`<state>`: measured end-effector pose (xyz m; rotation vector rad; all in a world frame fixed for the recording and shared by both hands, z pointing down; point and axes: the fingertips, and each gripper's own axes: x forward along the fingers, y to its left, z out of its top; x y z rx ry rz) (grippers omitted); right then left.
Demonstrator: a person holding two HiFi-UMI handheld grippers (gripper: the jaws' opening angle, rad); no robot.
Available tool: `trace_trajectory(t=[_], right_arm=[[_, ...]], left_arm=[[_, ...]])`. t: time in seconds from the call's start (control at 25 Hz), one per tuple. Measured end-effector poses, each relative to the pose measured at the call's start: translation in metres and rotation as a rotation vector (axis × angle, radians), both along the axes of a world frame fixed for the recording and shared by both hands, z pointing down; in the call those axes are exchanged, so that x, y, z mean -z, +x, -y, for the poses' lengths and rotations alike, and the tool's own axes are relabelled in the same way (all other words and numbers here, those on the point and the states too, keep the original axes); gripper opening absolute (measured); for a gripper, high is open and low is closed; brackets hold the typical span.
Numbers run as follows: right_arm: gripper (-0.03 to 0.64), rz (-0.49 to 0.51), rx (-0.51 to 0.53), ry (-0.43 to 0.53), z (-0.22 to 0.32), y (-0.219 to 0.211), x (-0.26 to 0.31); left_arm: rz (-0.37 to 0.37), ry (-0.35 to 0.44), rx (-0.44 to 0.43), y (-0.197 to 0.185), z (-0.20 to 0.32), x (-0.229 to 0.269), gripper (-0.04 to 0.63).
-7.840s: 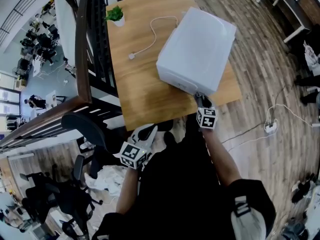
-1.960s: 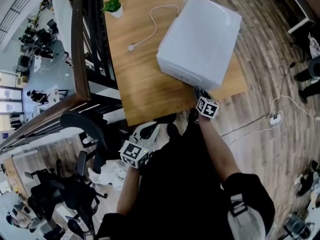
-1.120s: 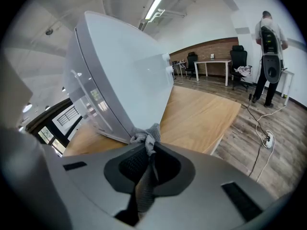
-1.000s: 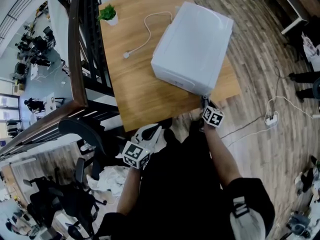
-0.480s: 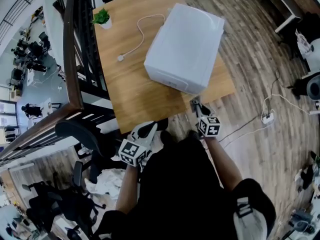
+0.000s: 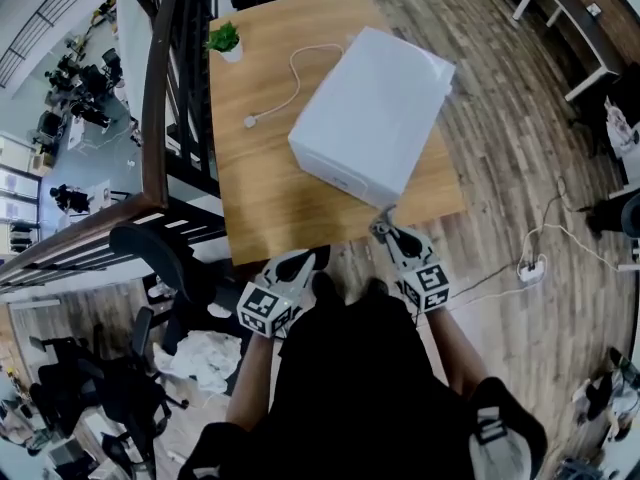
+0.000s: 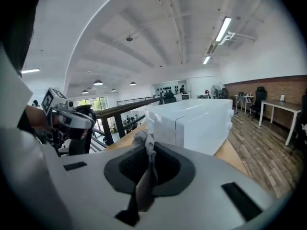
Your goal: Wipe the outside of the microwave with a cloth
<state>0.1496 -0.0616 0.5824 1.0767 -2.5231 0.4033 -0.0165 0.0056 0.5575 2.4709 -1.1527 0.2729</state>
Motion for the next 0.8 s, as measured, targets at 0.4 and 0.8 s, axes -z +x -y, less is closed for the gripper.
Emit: trace_trajectory(t=[0.4, 0.8], right_arm=[[0.02, 0.021, 0.129, 0.049, -0.007, 0.027, 0.024], [0.02, 0.051, 0.182, 0.071, -0.009, 0.049, 0.025]], left_arm=[[0.024, 0.009, 0.053, 0.054, -0.001, 0.017, 0.0], [0.043, 0.006, 0.07, 0.09, 0.003, 0.021, 0.0]])
